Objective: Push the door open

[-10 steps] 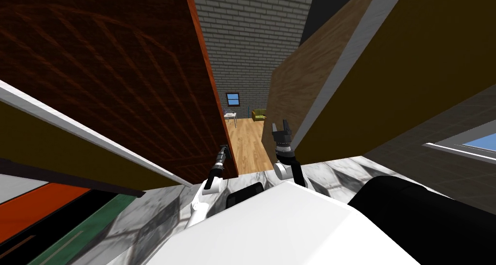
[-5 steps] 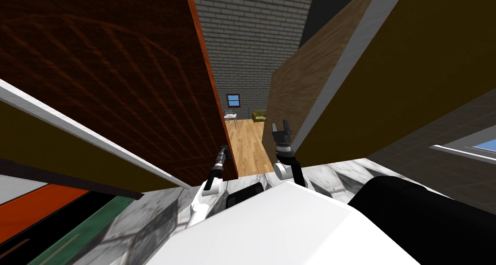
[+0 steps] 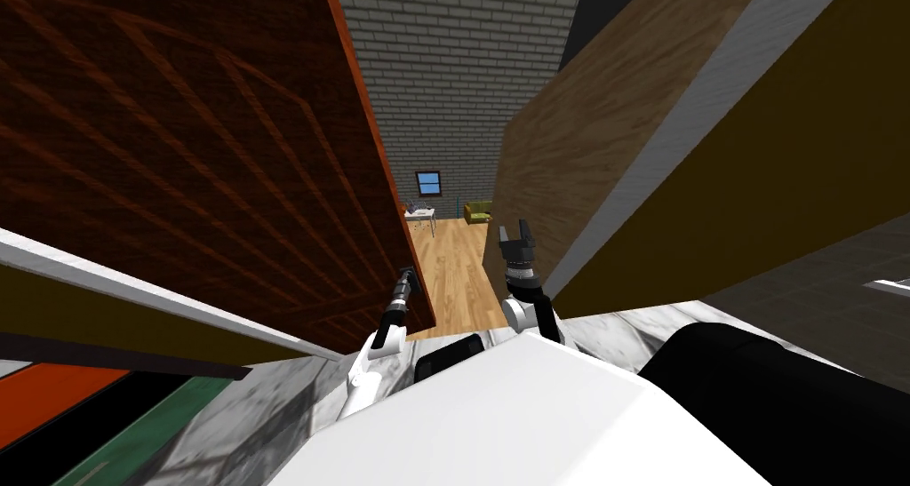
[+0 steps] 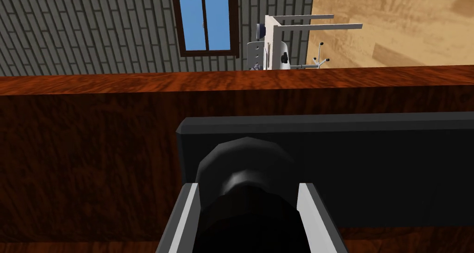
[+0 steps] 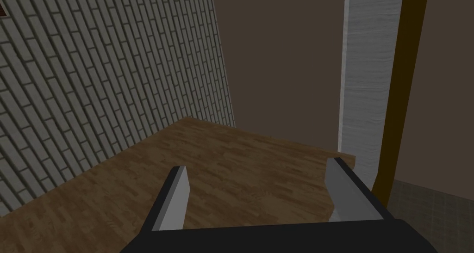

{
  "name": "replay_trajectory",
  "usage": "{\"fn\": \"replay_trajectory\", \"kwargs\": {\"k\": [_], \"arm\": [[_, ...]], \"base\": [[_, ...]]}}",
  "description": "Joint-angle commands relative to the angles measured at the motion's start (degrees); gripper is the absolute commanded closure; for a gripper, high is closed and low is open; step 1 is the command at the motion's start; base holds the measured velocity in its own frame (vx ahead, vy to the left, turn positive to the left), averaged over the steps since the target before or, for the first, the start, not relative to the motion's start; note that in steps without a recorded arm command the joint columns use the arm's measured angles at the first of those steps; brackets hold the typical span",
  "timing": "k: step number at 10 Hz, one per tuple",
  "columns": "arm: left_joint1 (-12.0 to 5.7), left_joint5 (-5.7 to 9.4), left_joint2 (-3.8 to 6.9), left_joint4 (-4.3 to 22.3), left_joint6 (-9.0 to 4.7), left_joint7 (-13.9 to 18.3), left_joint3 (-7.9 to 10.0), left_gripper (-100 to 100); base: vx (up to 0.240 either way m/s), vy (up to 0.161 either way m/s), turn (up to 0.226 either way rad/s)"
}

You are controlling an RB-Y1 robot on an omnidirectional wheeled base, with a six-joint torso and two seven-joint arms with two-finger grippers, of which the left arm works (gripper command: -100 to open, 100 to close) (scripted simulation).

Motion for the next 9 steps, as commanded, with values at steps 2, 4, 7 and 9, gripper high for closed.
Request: {"fn": "replay_trajectory", "kwargs": {"k": [2, 4, 7, 9], "arm": [[-0.24, 0.39, 0.49, -0.8, 0.77, -0.4, 2.82, 100], [-0.37, 0.56, 0.43, -0.6, 0.84, -0.7, 4.14, 100], [-0.56, 0.8, 0.31, -0.4, 0.94, -1.1, 5.97, 100], [-0.69, 0.98, 0.19, -0.2, 1.01, -1.4, 7.36, 100]], "base": [[0.202, -0.109, 0.077], [0.154, -0.105, 0.072], [0.132, -0.101, 0.063], [0.116, -0.067, 0.051]]}}
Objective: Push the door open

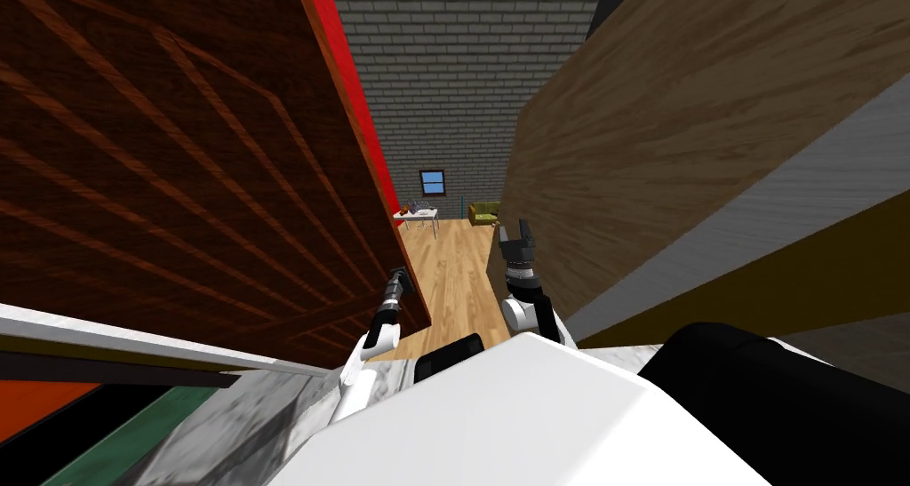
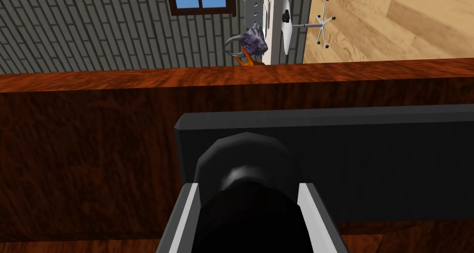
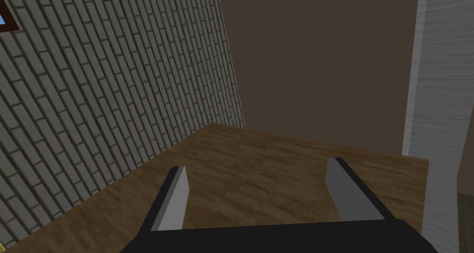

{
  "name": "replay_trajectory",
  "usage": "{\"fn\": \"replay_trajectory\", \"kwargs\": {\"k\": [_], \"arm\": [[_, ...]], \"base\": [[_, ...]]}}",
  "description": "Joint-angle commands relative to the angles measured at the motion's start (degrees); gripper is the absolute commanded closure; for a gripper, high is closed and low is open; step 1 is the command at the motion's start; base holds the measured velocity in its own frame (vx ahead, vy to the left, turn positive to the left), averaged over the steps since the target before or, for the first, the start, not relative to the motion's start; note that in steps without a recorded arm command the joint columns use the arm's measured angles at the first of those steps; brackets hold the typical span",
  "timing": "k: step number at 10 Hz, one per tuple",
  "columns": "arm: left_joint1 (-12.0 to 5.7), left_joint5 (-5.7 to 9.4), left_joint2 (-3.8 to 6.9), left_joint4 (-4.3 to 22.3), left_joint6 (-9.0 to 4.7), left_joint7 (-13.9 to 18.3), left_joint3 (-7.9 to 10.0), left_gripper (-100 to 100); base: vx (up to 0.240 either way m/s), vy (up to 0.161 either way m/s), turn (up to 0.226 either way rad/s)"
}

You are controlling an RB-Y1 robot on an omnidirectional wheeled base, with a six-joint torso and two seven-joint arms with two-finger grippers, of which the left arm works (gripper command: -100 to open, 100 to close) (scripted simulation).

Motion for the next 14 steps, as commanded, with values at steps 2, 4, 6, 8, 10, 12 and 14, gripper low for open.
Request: {"fn": "replay_trajectory", "kwargs": {"k": [2, 4, 6, 8, 10, 12, 14], "arm": [[0.43, 0.4, 0.5, -1.0, 0.19, -0.2, 2.55, 100], [0.34, 0.52, 0.39, -0.9, 0.24, -0.4, 3.45, 100], [0.17, 0.74, 0.12, -0.6, 0.33, -0.8, 5.15, 100], [0.06, 0.89, -0.1, -0.4, 0.39, -1.0, 6.3, 100], [-0.08, 1.07, -0.39, -0.2, 0.46, -1.3, 7.65, 100], [-0.18, 1.2, -0.66, -0.1, 0.52, -1.5, 8.68, 100], [-0.25, 1.29, -0.86, 0.0, 0.55, -1.6, 9.34, 100]], "base": [[0.144, -0.108, 0.085], [0.122, -0.097, 0.063], [0.156, -0.105, 0.072], [0.135, -0.093, 0.072], [0.175, -0.106, 0.079], [0.169, -0.108, 0.064], [0.177, -0.077, 0.051]]}}
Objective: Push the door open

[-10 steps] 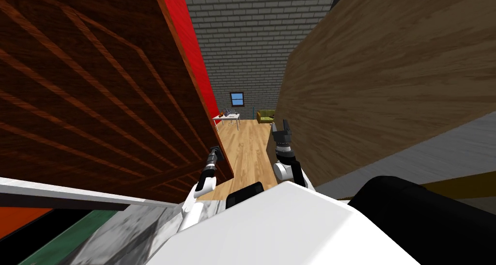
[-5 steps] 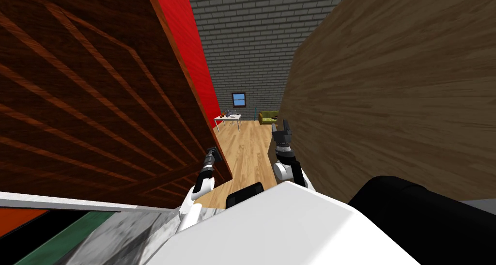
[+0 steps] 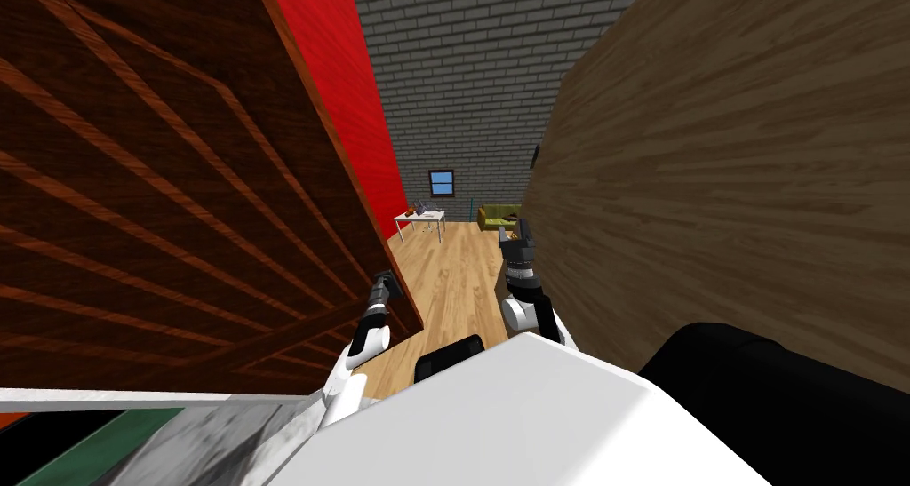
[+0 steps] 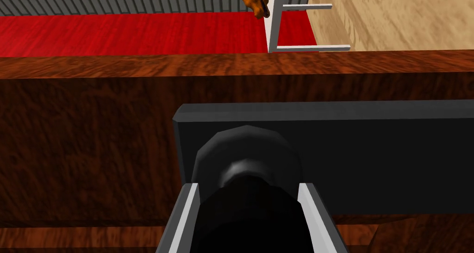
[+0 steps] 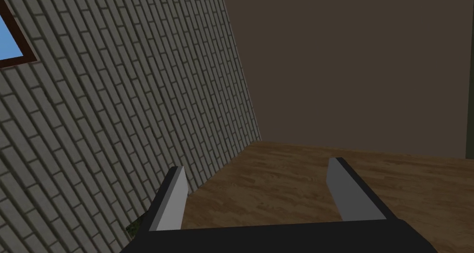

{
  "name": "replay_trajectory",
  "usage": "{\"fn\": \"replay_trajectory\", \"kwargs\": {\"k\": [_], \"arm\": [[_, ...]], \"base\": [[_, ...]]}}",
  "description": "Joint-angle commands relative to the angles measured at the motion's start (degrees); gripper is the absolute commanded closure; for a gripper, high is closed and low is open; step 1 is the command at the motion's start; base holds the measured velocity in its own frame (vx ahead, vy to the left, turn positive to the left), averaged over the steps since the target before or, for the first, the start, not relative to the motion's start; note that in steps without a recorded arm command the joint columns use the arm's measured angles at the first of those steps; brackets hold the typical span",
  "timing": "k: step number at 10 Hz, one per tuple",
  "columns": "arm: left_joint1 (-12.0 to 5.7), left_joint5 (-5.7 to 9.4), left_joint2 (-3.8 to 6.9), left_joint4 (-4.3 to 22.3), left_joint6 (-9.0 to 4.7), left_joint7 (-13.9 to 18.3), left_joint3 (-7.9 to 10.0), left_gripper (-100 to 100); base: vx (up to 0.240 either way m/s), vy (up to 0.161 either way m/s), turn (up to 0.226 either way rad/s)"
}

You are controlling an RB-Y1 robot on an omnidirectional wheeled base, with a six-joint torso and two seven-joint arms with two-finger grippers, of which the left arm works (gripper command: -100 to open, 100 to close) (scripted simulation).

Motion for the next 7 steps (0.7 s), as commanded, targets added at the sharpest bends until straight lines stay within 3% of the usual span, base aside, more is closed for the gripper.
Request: {"fn": "replay_trajectory", "kwargs": {"k": [1, 2, 7], "arm": [[0.0, 0.0, 0.0, 0.0, 0.0, 0.0, 0.0, 100], [0.31, 1.28, 0.56, -0.3, -0.17, -1.0, 1.38, 100], [1.52, 4.82, 1.48, -1.2, -0.32, -3.8, 4.91, 100]], "base": [[0.08, -0.022, 0.021], [0.11, -0.012, -0.058], [0.172, -0.028, -0.041]]}}
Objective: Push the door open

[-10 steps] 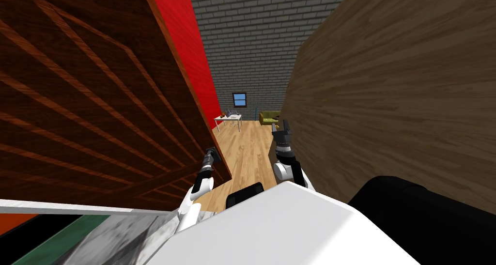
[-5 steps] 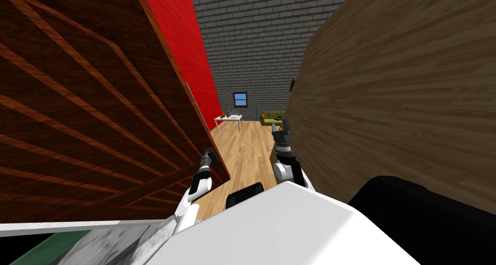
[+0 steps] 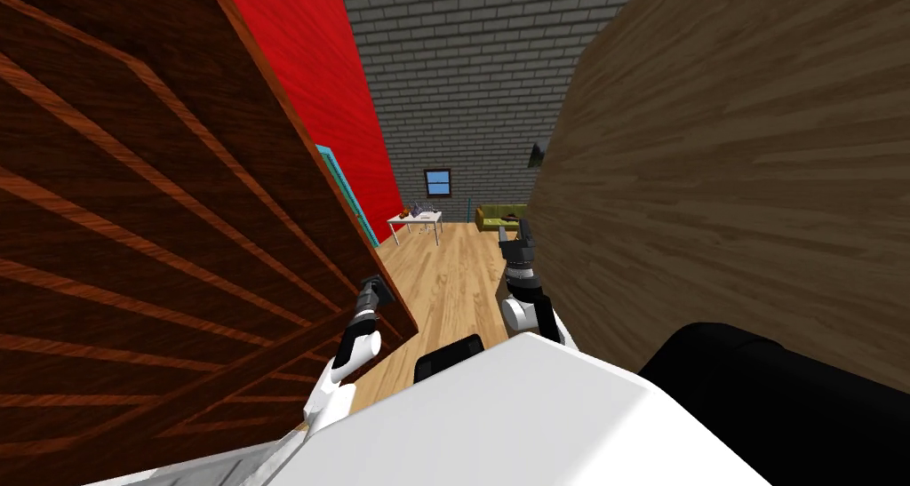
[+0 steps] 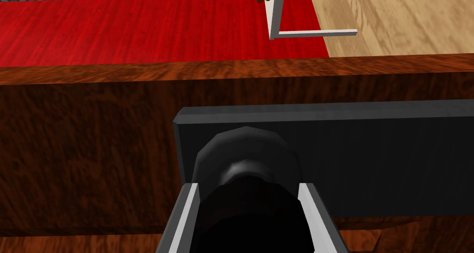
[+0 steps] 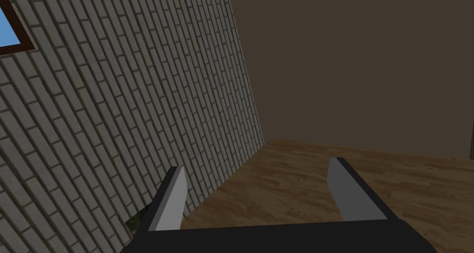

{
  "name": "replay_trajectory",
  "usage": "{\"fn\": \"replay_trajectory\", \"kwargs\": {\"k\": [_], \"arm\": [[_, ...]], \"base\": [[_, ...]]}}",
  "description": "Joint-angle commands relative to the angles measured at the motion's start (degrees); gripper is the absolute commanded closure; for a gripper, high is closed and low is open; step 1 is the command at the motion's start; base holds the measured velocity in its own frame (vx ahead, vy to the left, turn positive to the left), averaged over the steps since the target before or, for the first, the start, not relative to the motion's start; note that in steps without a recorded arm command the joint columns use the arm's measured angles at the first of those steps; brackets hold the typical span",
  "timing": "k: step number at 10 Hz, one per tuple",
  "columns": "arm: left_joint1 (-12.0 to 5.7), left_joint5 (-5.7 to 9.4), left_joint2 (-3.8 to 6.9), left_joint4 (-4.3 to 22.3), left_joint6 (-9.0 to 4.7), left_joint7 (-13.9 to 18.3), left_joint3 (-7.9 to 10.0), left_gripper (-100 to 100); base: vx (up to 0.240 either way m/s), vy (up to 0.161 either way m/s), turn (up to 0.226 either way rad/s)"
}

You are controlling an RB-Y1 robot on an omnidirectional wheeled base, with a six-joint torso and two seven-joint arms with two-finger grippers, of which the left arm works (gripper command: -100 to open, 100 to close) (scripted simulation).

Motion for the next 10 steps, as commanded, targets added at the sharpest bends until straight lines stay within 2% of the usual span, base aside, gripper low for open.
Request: {"fn": "replay_trajectory", "kwargs": {"k": [1, 4, 10], "arm": [[0.26, 1.43, 0.53, -0.4, -0.39, -1.4, 2.01, 100], [0.93, 3.39, 0.79, -0.9, -0.48, -2.9, 3.96, 100], [2.21, 7.11, 1.02, -1.7, -0.64, -6.0, 7.68, 100]], "base": [[0.196, -0.025, -0.046], [0.165, -0.018, -0.031], [0.109, -0.013, -0.029]]}}
